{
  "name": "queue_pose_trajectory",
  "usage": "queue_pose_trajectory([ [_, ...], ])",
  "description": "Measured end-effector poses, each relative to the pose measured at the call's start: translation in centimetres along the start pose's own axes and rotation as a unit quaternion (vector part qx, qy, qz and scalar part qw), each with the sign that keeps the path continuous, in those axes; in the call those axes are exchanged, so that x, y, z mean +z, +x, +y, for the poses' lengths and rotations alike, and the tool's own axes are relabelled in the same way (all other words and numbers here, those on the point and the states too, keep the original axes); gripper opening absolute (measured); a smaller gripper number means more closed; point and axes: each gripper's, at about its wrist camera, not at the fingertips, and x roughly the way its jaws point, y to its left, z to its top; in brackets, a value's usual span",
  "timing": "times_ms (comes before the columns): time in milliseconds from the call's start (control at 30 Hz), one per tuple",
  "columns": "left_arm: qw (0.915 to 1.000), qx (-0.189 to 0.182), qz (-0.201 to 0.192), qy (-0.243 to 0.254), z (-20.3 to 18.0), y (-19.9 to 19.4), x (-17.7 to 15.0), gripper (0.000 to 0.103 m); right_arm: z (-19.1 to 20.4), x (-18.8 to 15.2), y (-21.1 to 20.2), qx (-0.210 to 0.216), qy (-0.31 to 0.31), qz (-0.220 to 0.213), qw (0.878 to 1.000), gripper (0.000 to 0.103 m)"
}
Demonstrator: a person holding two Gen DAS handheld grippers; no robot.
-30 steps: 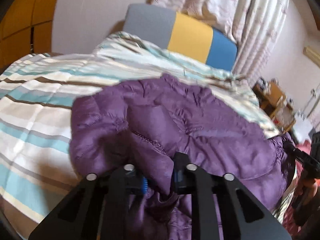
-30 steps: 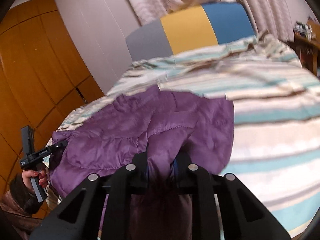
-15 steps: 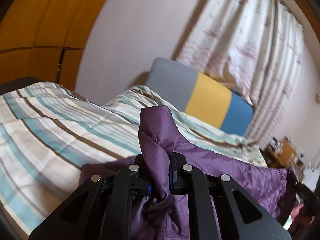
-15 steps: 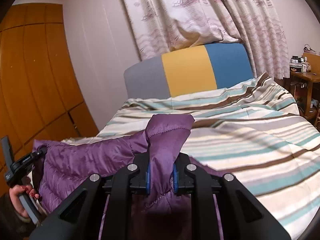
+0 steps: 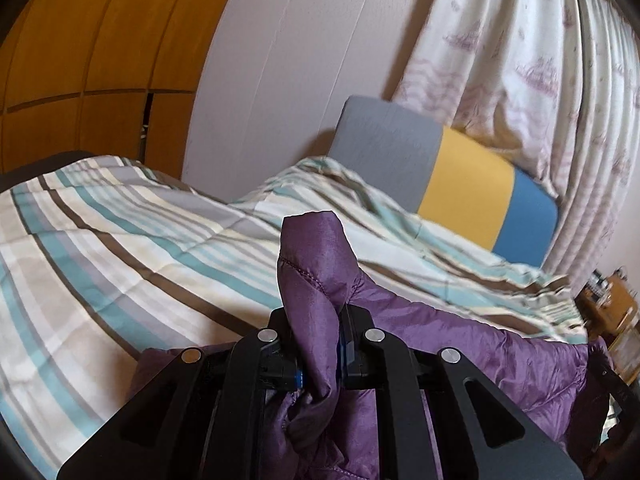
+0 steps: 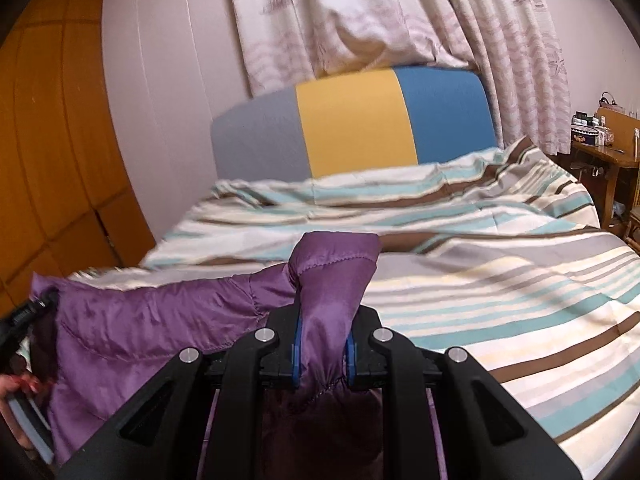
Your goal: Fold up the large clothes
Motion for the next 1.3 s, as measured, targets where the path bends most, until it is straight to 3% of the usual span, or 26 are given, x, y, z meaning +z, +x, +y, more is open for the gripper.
queue_pose_trajectory([
  [267,0.9992,0.027,0.03,0.002,0.1,3.4,-1.9,0.011,-1.4,-2.5,5.2,-0.031,0.012,0.048,0.998,0.015],
  [667,0.9903,0.047,0.13,-0.012,1.0,7.5,-3.4,0.012,-2.2,-4.3,10.5,-0.062,0.018,0.164,0.984,0.028],
  [833,0.9877,0.058,0.145,-0.002,0.6,7.9,-3.6,0.013,-1.6,-4.8,10.8,-0.083,-0.005,0.169,0.982,0.03],
  [1033,0.9836,0.076,0.164,0.002,0.4,7.9,-3.4,0.031,-1.7,-4.9,11.0,-0.091,-0.01,0.17,0.981,0.035],
  [1100,0.9795,0.105,0.169,0.027,-0.4,6.5,-2.8,0.054,-1.7,-5.0,11.0,-0.1,-0.011,0.169,0.981,0.04],
  [1133,0.9795,0.114,0.162,0.04,-0.9,5.6,-2.6,0.06,-1.6,-4.9,11.0,-0.102,-0.01,0.169,0.98,0.042],
  [1200,0.9848,0.125,0.106,0.058,-2.3,2.2,-2.1,0.079,-1.8,-4.9,10.9,-0.101,-0.007,0.168,0.981,0.043],
  [1300,0.992,0.091,0.037,0.079,-5.4,-2.3,-2.1,0.085,-1.7,-4.9,10.8,-0.102,-0.005,0.167,0.981,0.046],
])
